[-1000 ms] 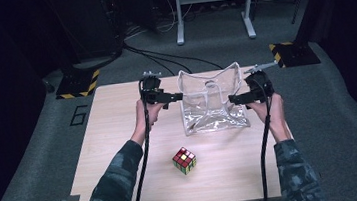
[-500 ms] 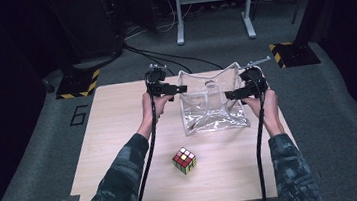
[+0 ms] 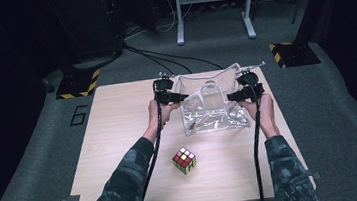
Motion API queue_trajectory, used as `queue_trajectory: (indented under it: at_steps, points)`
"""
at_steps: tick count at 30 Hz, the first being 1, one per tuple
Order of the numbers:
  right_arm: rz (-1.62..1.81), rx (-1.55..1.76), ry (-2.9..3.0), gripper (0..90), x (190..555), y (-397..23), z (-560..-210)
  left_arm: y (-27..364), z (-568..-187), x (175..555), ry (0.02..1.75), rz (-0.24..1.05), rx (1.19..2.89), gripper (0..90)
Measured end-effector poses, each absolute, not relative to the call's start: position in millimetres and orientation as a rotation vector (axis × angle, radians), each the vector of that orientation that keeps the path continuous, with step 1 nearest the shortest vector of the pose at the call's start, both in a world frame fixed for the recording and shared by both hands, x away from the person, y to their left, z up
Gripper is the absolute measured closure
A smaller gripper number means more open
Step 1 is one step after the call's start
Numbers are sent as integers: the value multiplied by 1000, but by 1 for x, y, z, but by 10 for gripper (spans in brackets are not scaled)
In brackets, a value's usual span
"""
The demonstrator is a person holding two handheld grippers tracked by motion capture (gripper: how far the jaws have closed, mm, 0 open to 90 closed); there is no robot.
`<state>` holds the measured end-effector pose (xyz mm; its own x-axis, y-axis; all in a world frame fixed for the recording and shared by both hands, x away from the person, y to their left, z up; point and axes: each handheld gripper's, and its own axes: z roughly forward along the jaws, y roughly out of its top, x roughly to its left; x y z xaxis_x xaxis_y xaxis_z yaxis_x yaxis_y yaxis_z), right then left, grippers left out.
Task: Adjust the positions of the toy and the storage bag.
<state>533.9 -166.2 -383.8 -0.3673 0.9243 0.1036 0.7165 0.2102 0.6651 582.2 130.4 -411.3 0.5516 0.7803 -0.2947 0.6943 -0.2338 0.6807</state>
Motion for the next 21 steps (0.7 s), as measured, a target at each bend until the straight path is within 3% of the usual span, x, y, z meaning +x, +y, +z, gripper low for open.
queue_trajectory:
  at_steps: [4,7,21]
  points:
    - [895,1547,2175,744,535,-166,-391,134,-414,580,1192,217,2027,849]
    - [902,1547,2162,839,535,-166,-392,138,-412,579,1194,221,2034,885]
    - [787,1539,2135,894,525,-189,-368,182,-390,579,1213,296,2125,893]
